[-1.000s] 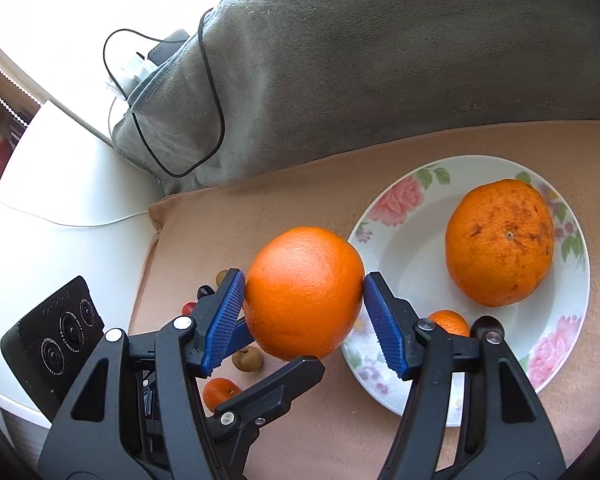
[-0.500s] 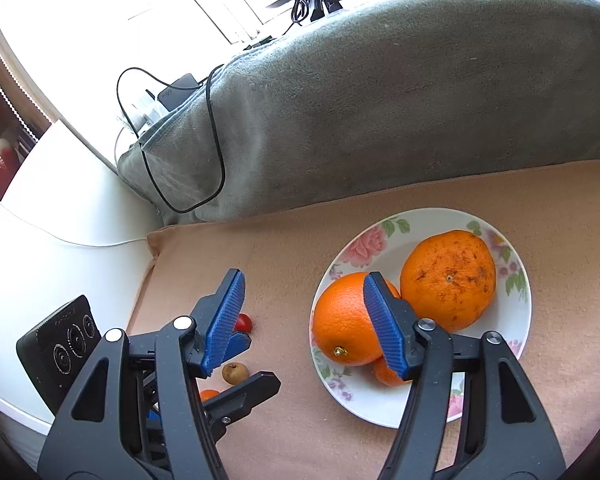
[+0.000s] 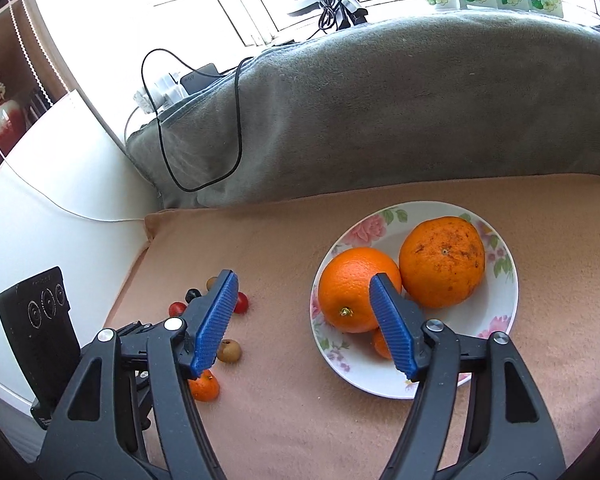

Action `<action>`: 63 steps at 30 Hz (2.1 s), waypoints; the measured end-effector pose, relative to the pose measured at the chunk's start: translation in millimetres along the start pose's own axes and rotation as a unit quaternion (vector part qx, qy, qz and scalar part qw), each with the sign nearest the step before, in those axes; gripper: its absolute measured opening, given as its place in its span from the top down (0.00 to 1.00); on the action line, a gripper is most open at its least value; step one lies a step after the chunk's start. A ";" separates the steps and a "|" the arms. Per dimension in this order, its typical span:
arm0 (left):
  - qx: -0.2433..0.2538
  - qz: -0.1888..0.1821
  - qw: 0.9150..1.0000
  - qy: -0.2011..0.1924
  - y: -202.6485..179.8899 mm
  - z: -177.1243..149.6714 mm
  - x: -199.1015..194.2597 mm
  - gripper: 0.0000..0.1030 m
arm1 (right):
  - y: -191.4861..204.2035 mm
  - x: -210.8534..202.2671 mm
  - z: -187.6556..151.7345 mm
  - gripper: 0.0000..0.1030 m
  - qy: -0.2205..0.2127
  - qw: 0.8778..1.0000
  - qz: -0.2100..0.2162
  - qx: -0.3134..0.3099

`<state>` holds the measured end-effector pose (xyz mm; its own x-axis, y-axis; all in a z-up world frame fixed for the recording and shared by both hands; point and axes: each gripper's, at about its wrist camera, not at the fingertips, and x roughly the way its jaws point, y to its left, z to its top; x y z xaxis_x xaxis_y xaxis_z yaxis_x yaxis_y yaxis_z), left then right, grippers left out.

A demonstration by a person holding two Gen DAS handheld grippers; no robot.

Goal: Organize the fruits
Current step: 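Move the right gripper to the brown round fruit while the left approaches the red tomato, then close the right gripper on the brown fruit while the left closes on the red tomato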

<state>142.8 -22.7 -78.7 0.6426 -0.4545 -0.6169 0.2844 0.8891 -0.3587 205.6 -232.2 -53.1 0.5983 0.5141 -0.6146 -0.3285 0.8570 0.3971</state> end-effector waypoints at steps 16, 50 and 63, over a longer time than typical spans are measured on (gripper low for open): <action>-0.038 0.112 0.992 -0.036 79.6 -32.0 -59.6 0.46 | 50.1 -2.9 -29.4 0.24 -0.005 0.997 0.006 -0.079; -0.096 0.094 0.991 0.004 133.5 -36.3 -23.7 0.50 | 51.4 110.6 -67.7 0.53 0.152 0.984 0.096 0.018; -0.092 0.103 0.990 0.026 138.2 -35.0 -5.9 0.54 | 57.8 123.1 -72.6 0.58 0.175 0.980 0.097 0.017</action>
<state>153.4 100.8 -149.2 0.6341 -0.2716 -0.7240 0.0145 0.9403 -0.3401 207.2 -116.8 -155.3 0.2375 0.6523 -0.7198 -0.3828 0.7439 0.5478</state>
